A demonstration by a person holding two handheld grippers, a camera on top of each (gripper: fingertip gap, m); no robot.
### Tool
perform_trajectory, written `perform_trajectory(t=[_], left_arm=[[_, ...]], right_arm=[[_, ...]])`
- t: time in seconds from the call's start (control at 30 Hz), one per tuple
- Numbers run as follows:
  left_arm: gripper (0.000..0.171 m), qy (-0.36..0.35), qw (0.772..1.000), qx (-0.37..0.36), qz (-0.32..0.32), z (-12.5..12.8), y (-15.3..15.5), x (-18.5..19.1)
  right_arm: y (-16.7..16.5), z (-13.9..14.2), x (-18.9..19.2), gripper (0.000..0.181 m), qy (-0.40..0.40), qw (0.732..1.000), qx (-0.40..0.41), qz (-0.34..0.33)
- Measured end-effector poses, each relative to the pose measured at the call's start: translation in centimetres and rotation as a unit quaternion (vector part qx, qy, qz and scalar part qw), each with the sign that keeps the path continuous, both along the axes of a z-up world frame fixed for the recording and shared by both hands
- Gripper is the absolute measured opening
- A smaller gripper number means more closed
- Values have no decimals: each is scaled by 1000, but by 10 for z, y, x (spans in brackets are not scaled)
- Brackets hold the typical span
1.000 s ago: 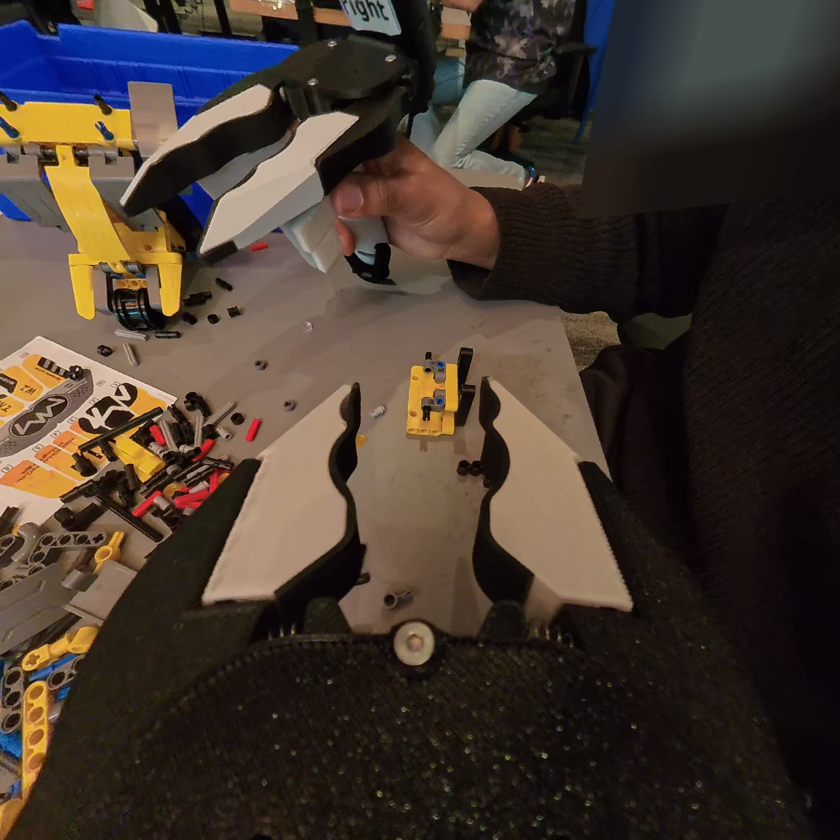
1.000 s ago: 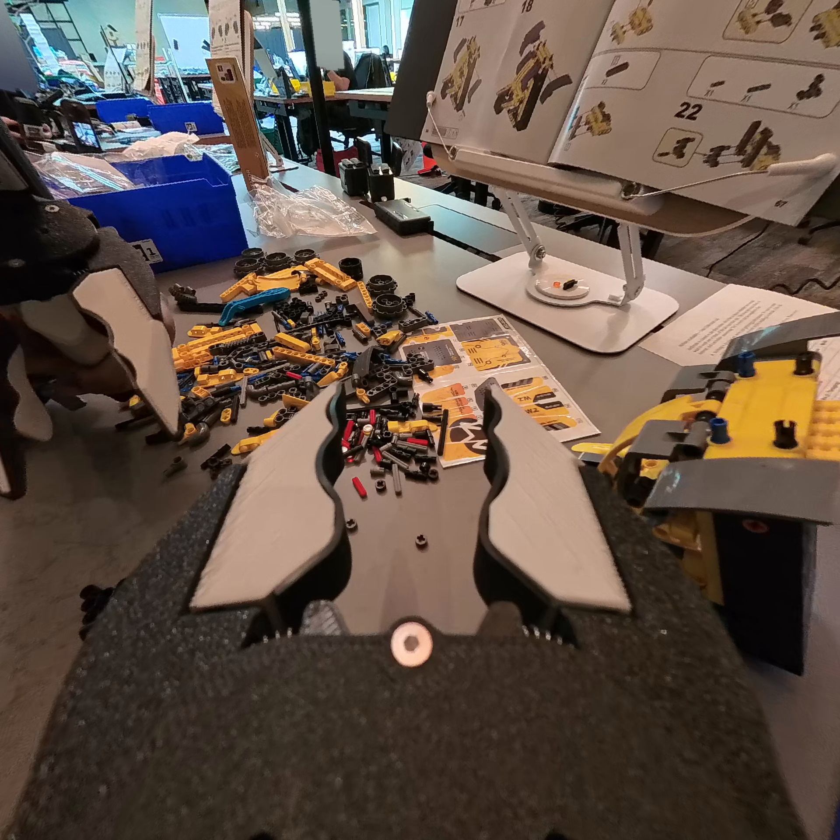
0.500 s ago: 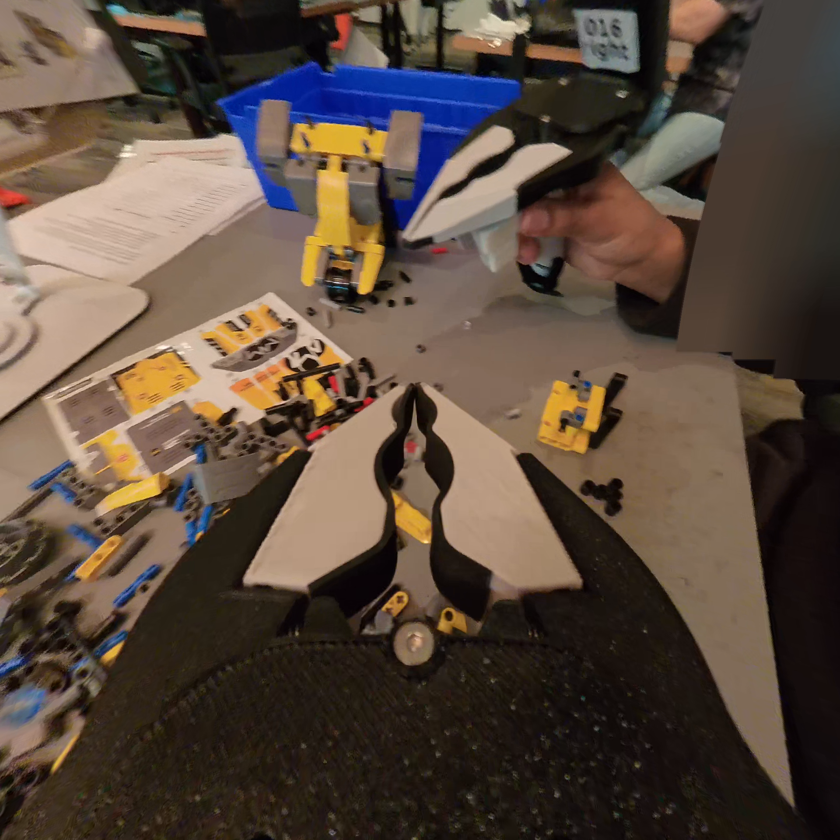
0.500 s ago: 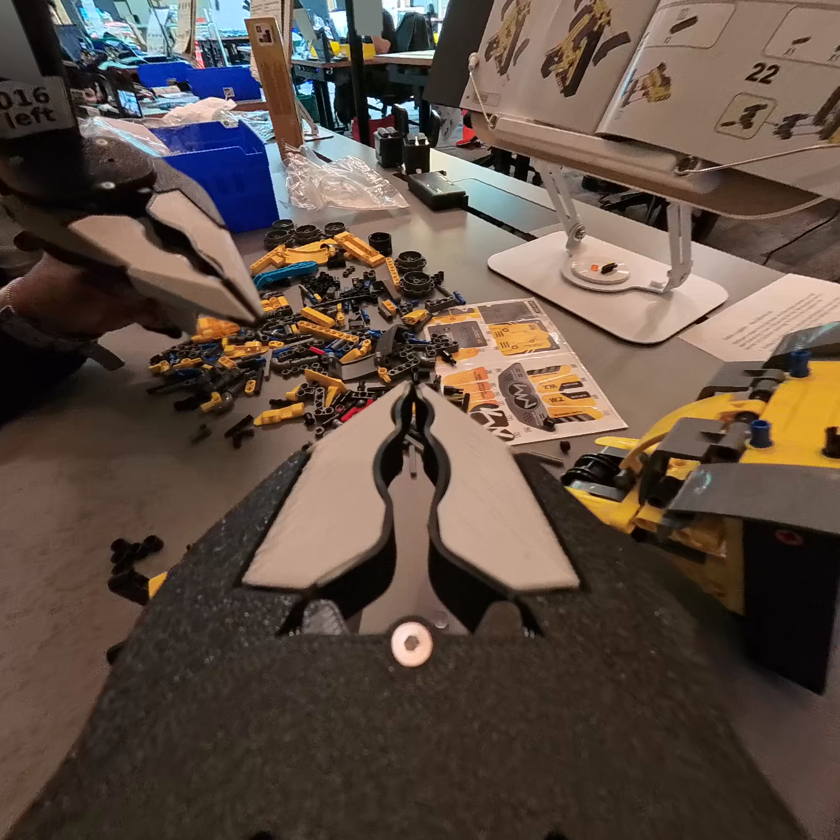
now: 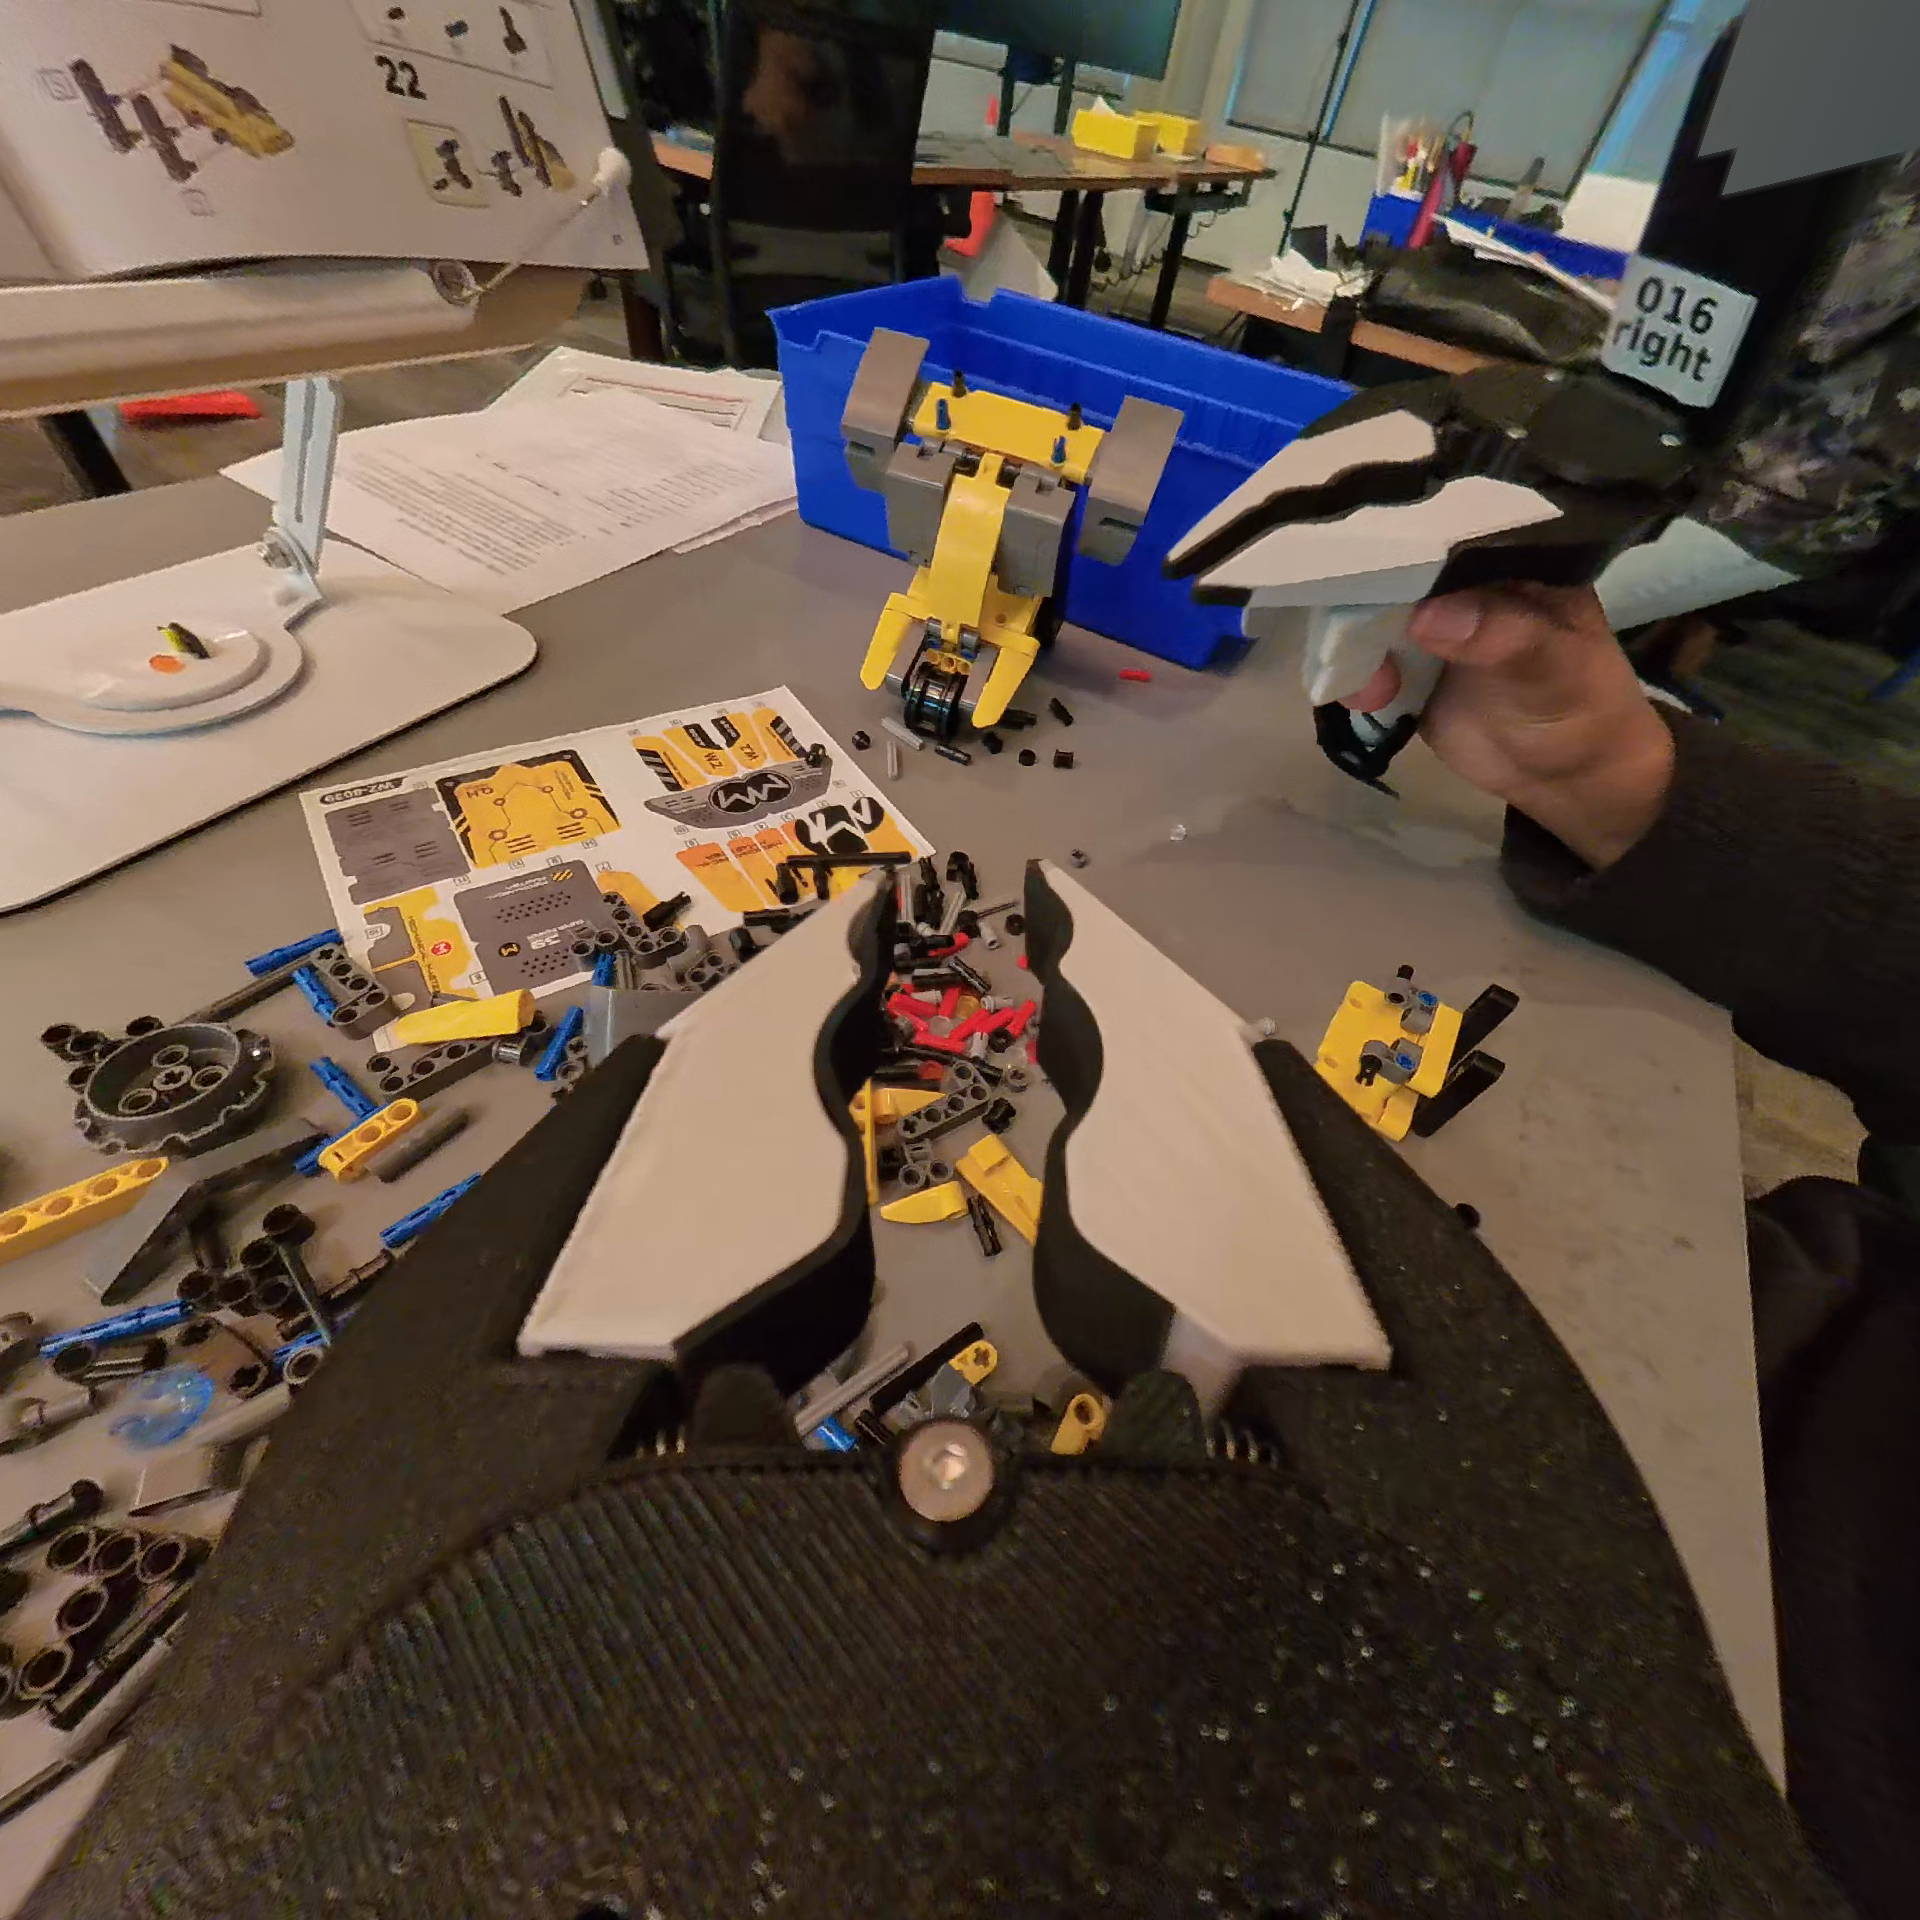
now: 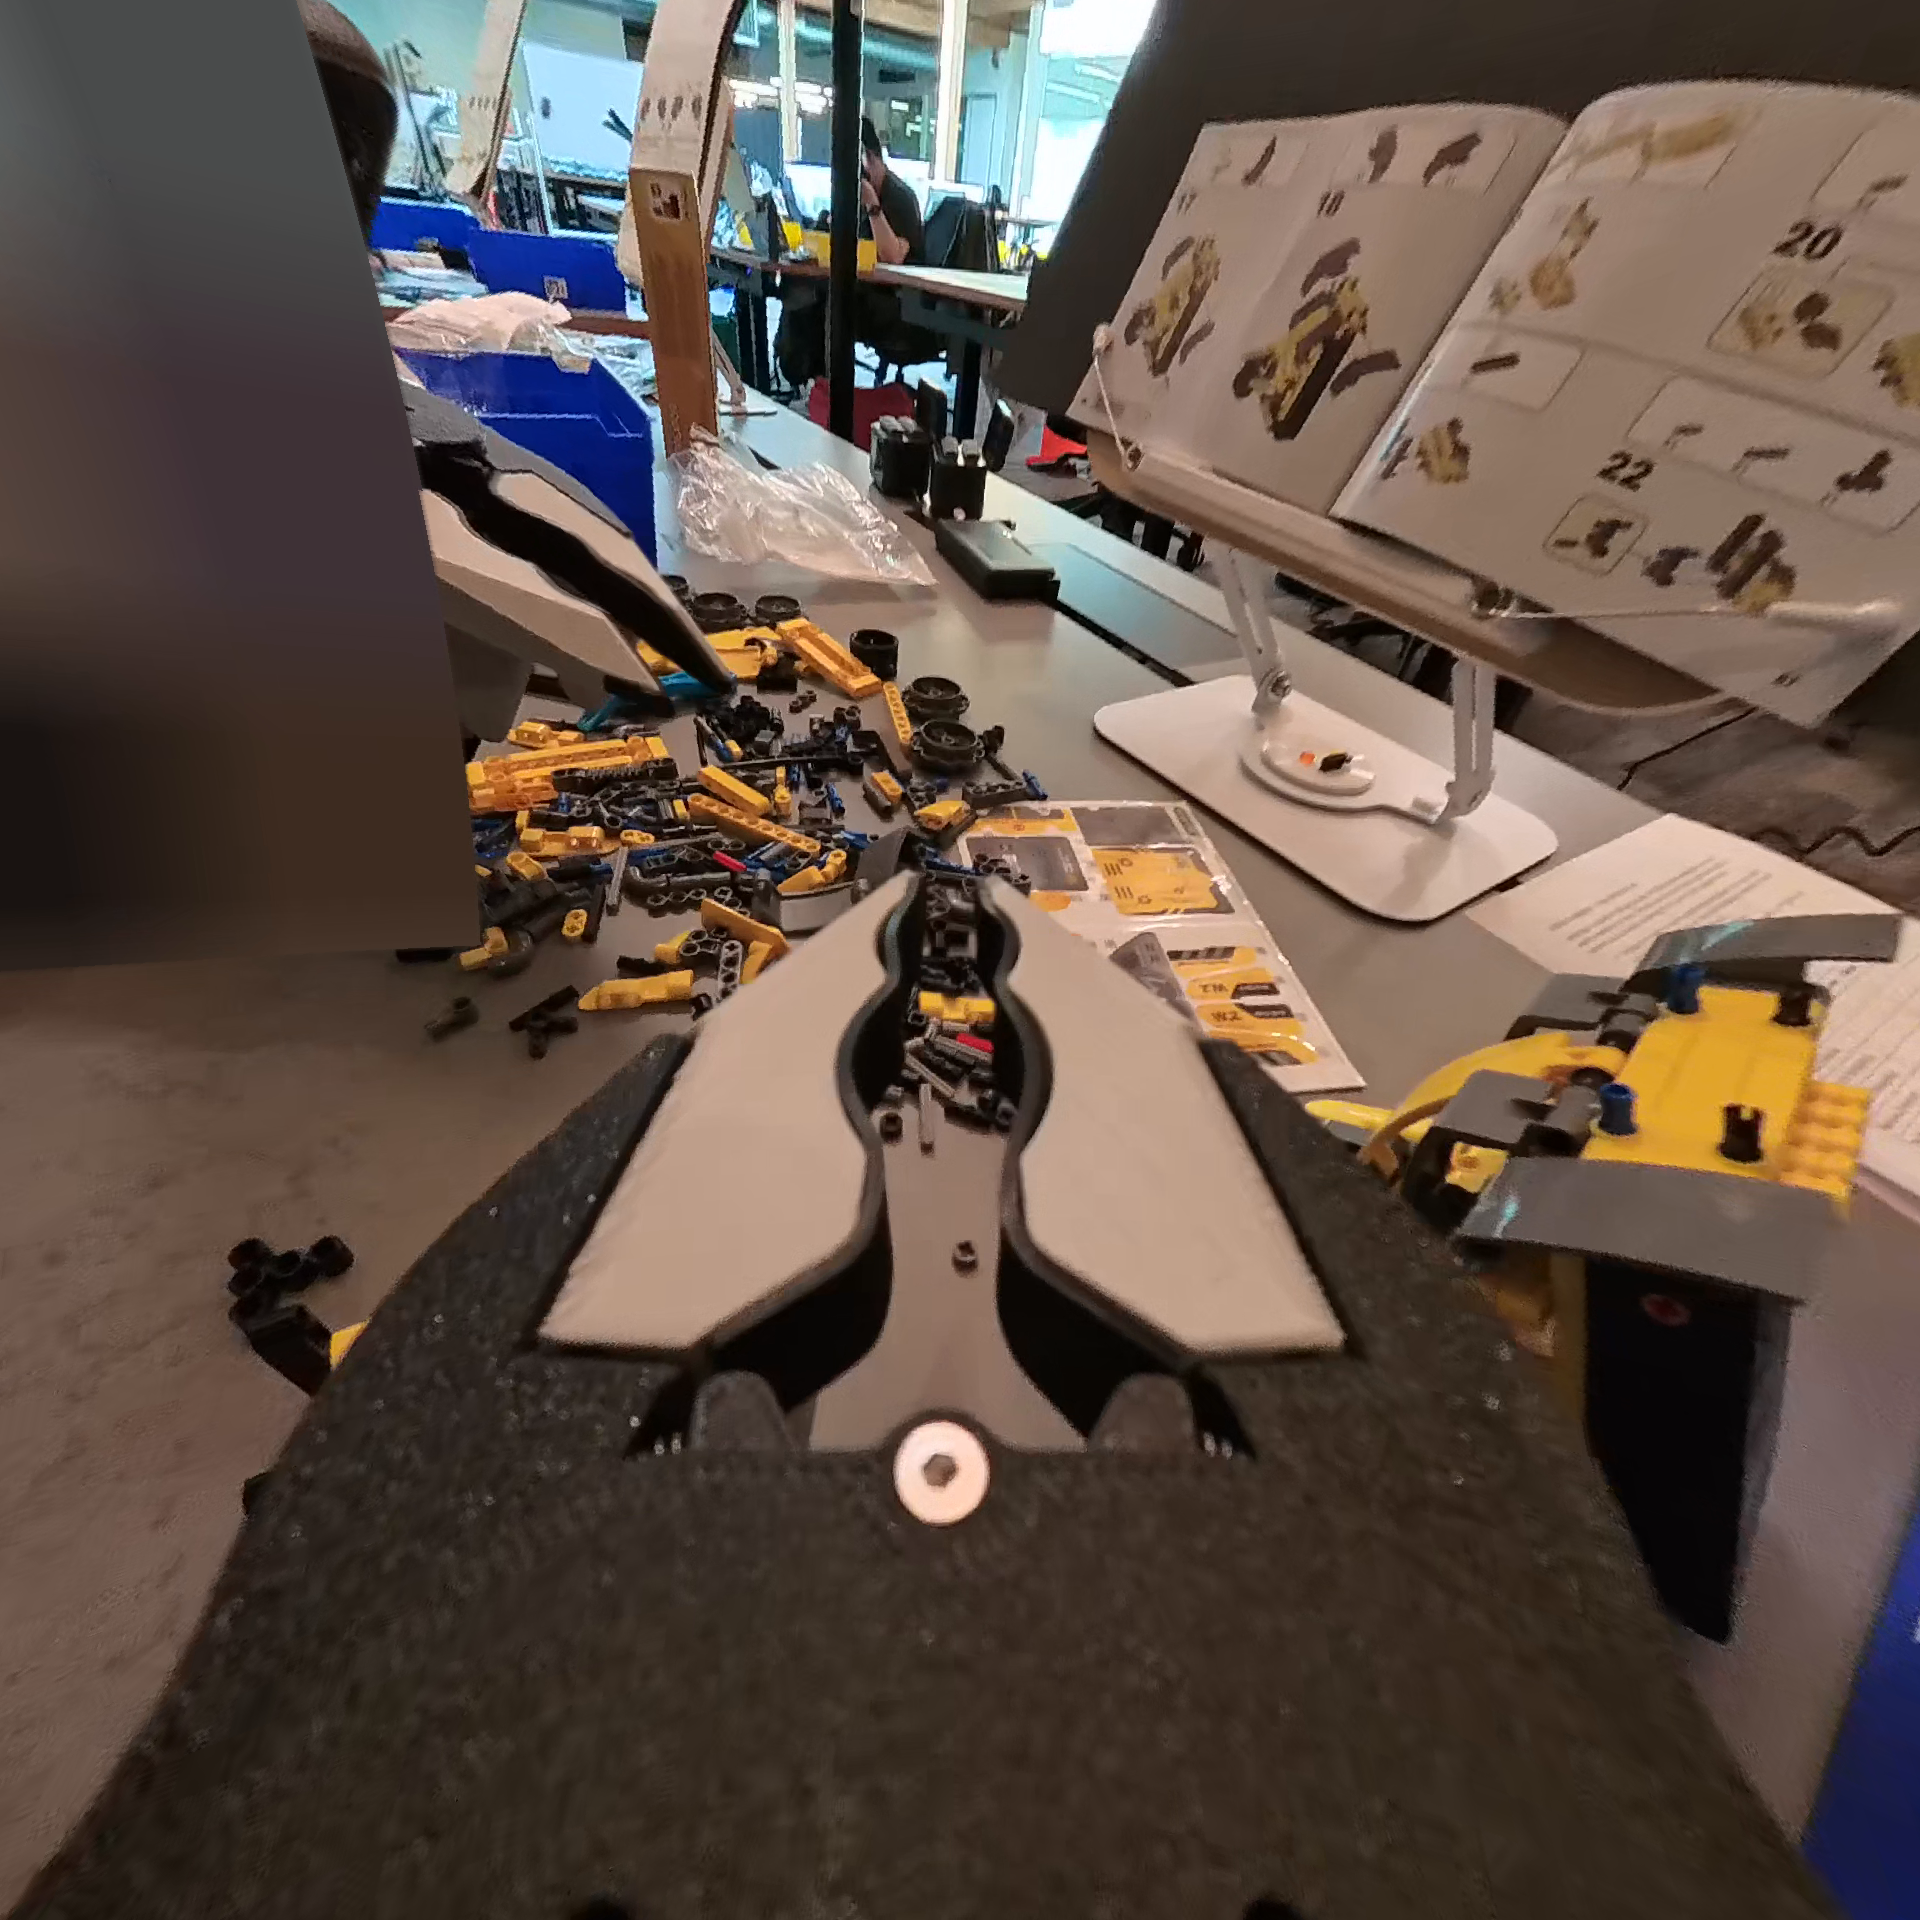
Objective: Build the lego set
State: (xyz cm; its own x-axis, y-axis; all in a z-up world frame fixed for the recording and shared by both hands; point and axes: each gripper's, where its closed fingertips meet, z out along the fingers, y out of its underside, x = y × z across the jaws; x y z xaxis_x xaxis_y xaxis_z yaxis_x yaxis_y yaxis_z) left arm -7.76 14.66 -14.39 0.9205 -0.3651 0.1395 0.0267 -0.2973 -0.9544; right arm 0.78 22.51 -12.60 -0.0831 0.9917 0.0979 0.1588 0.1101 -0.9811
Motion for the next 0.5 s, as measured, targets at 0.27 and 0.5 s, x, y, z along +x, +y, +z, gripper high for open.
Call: perform_trajectory(t=[0.27, 0.5], left_arm=[[25, -16, 995, -35, 97, -11, 1, -42], [26, -49, 992, -22, 112, -4, -2, -56]], right_arm=[[-1, 17, 7, 9, 45, 999, 7, -1], [1, 26, 11, 10, 66, 998, 21, -8]])
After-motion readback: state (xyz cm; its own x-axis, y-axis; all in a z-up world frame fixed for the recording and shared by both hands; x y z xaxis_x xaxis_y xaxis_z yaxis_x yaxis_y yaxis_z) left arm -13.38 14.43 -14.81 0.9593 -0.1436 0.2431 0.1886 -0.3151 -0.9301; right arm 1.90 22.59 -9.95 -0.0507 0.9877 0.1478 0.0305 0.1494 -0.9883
